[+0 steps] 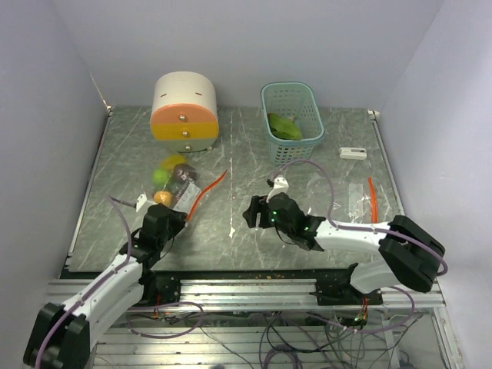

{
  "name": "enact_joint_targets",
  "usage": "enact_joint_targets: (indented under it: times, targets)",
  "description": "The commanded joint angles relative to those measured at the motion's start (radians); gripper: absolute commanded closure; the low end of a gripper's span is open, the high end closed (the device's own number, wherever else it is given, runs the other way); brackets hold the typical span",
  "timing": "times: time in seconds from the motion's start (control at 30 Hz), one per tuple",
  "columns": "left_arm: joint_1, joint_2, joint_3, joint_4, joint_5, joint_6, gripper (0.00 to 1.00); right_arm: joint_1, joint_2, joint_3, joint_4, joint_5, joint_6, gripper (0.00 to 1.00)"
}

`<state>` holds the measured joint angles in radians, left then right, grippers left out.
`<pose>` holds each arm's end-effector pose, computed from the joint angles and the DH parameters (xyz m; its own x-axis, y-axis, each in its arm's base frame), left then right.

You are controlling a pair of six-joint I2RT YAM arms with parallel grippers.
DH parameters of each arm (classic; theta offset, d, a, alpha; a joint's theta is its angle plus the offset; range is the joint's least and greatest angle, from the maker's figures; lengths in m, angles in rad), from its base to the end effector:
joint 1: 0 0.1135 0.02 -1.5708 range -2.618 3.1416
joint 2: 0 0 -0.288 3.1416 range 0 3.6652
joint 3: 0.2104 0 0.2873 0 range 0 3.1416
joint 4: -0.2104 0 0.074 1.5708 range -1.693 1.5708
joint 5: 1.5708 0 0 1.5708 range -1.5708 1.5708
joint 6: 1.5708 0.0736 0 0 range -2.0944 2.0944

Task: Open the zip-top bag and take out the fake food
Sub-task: Pick up the zipper food storage bag at the center of the board.

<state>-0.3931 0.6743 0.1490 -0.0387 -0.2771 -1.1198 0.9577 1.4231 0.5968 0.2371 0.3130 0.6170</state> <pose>0.1837 -0.0544 0.1269 -0.3546 -0.7901 -0.5000 -0.3769 0.6102 -0.6969 0.2095 0.2584 0.1524 -0.6258 0.0672 -0.7771 -0.3295 0.8802 0.3415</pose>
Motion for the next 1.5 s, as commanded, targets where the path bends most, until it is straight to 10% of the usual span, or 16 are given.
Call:
enact_joint_targets:
  times: [0.0,0.23,0.43,0.97,1.17,1.47]
  targets:
    - [0.008,0.112,-0.022,0.273,0.223,0.039,0.93,-0.065,-0.088,-0.13,0.303,-0.201,0.13,0.31]
    - [-0.028,0.143,-0.036,0.41,0.301,0.013,0.93,-0.199,-0.057,-0.32,0.745,-0.423,0.345,0.15]
    - [-0.16,0.102,0.02,0.333,0.203,0.044,0.93,-0.198,0.017,-0.288,0.804,-0.479,0.379,0.14]
    - [-0.397,0.186,0.172,0.249,0.031,0.19,0.93,-0.116,0.146,0.054,0.314,-0.337,0.301,0.21]
    - [-0.441,0.181,0.204,0.198,-0.029,0.212,0.93,-0.094,0.215,0.156,0.157,-0.266,0.268,0.37]
    - [-0.447,0.188,0.192,0.15,-0.082,0.203,0.93,-0.094,0.18,0.101,0.203,-0.249,0.304,0.97]
